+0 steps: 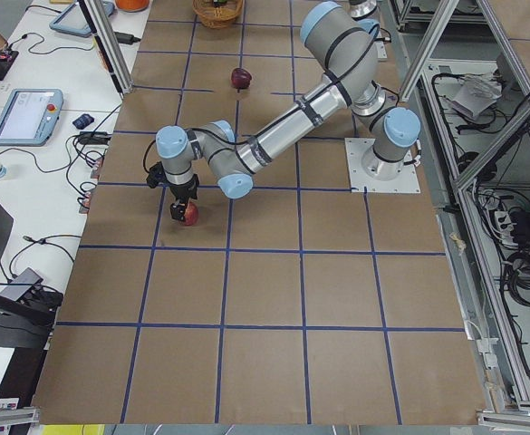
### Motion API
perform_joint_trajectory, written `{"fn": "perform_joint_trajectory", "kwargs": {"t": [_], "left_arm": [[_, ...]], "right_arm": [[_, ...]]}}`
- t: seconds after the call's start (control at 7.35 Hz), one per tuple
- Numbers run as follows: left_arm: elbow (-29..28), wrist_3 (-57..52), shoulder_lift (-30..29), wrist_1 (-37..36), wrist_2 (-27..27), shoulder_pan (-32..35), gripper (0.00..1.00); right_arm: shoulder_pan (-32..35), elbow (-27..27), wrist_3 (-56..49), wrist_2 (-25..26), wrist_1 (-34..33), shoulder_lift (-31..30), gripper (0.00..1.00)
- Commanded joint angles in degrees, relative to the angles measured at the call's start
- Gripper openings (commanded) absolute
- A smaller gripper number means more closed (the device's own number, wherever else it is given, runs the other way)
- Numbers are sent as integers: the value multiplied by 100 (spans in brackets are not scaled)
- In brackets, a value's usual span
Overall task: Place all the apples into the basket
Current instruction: 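Grasp the red apple with left gripper while right gripper grasps the dark apple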
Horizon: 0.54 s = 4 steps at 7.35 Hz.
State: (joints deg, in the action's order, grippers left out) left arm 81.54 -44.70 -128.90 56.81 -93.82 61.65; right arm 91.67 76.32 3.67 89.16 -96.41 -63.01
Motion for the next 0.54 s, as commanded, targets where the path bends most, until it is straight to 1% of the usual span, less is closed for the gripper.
{"fn": "perform_joint_trajectory", "kwargs": {"t": [0.0,0.14,0.27,0.41], "left_arm": [[-103,-13,-108,-38,39,5,89],[-138,-4,-82,-38,57,5,47],[-208,31,-21,-30,222,23,38],[-200,92,119,92,311,110,38]], "right_arm": [[710,-11,1271,-640,-123,287,100],[894,6,1738,-811,-481,419,100],[1070,-3,1855,-821,-519,603,100],[1202,15,1865,-821,-520,727,100]]}}
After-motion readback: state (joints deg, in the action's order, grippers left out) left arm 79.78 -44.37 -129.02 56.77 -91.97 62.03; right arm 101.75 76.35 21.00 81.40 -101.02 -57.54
